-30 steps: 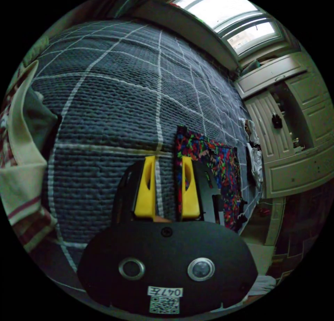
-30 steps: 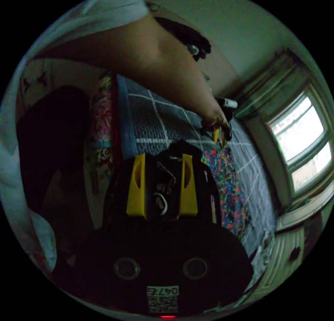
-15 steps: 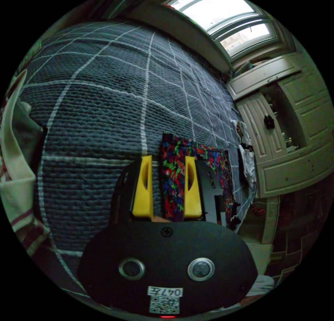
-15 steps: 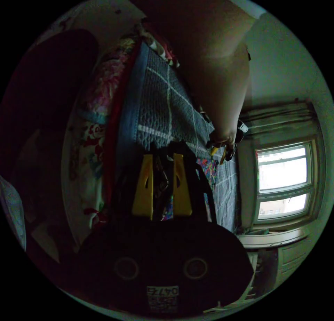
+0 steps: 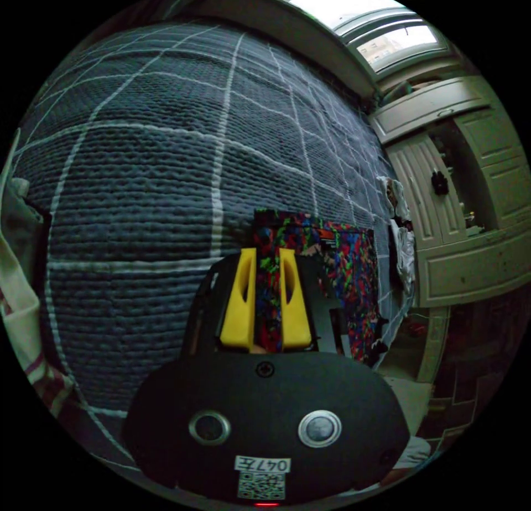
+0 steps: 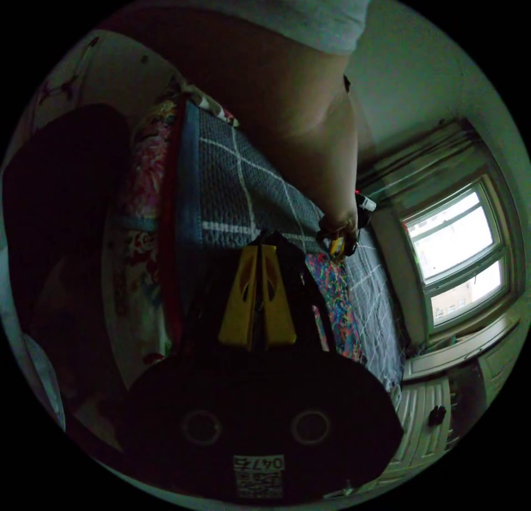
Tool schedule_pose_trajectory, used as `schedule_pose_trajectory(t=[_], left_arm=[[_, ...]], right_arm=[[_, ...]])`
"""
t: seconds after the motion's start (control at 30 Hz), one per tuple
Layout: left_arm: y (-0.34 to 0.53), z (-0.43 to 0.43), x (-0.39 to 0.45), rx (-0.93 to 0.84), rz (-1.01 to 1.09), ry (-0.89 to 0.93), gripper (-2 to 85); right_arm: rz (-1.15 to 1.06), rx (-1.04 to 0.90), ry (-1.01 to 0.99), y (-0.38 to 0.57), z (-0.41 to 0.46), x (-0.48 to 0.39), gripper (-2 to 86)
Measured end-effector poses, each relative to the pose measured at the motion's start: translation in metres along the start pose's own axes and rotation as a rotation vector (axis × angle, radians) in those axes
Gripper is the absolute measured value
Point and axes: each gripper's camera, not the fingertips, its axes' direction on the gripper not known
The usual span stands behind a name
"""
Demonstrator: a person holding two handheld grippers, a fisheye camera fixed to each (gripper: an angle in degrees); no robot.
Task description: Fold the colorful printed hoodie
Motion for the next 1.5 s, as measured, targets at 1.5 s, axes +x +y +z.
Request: schedule_pose_trajectory(t=[1.5], left_arm=[[0.021,0.216,0.679,-0.231,0.328,-0.488,0.7]], right_arm=[[1.176,-0.087,0.008,0.609,-0.348,0.312,-0.2]])
